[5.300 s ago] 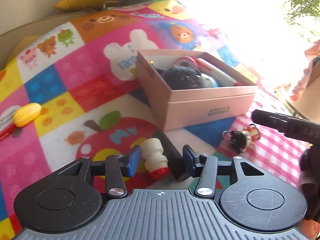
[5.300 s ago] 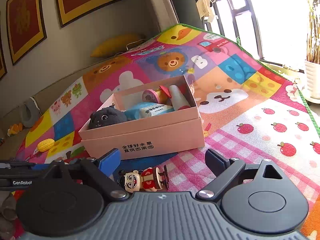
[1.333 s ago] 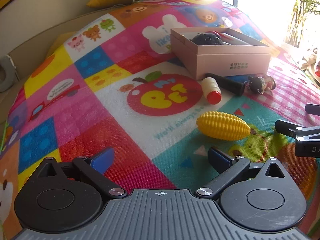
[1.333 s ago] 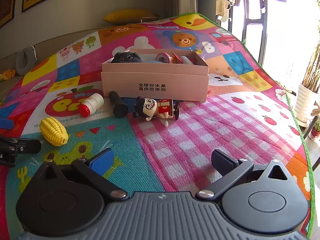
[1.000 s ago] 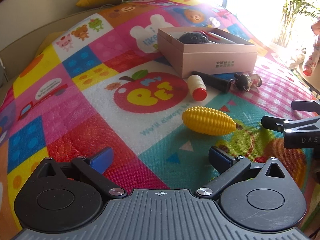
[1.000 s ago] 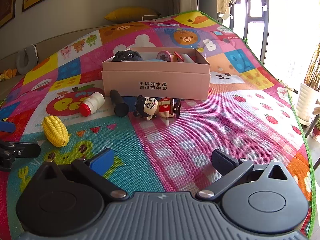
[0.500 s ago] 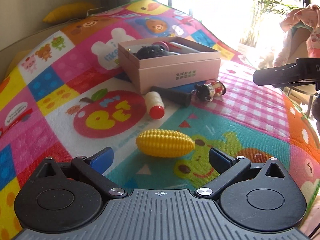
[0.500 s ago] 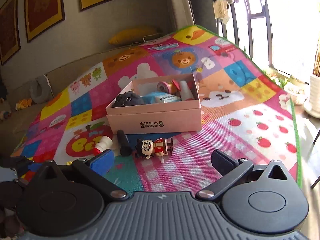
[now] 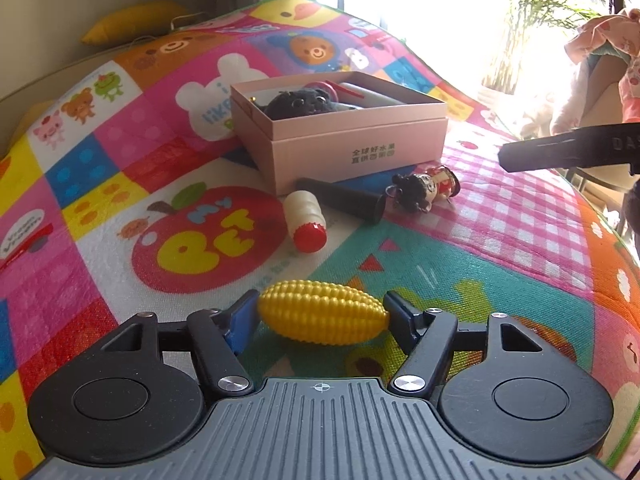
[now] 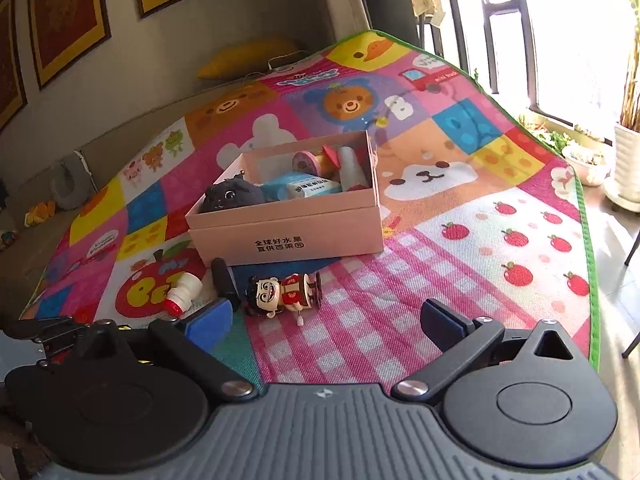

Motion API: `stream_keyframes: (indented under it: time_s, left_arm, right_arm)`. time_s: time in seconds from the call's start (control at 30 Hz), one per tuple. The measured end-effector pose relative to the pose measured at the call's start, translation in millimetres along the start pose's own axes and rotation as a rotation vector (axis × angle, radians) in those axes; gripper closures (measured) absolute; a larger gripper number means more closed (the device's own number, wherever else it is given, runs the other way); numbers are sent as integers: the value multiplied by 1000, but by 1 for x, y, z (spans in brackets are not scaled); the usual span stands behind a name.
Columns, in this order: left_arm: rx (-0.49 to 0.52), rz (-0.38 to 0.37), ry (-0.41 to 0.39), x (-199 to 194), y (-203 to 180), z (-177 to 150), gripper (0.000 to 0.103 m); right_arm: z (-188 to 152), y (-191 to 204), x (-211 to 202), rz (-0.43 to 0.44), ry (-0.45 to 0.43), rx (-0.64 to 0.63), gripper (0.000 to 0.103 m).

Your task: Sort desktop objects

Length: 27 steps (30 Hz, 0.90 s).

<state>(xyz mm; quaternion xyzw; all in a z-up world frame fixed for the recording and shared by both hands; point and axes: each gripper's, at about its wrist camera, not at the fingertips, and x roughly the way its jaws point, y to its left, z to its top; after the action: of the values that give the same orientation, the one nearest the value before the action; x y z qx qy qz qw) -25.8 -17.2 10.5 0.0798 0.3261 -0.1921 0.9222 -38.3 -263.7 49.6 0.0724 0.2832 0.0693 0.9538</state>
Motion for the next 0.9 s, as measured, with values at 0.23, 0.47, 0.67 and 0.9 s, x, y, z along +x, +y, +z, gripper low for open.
stream_keyframes:
  time_s: [0.23,0.47,0.67,0.9]
  left_arm:
    - [-41,2,3,-11,2,-8,31]
    - [-71,8,-2,-13,8,-10,25]
    - [-81,-7,-12,-13,7,-10,19]
    - [-92,-7,-13,-14,8,-11,15]
  right_arm:
    - [35,-10,65,-80,79,-9,55]
    - [27,-20,97,-124,180,-21,57]
    - [-2,8,54,-22,217,-138,57]
    - [-4,47,19,70,109,-366,31]
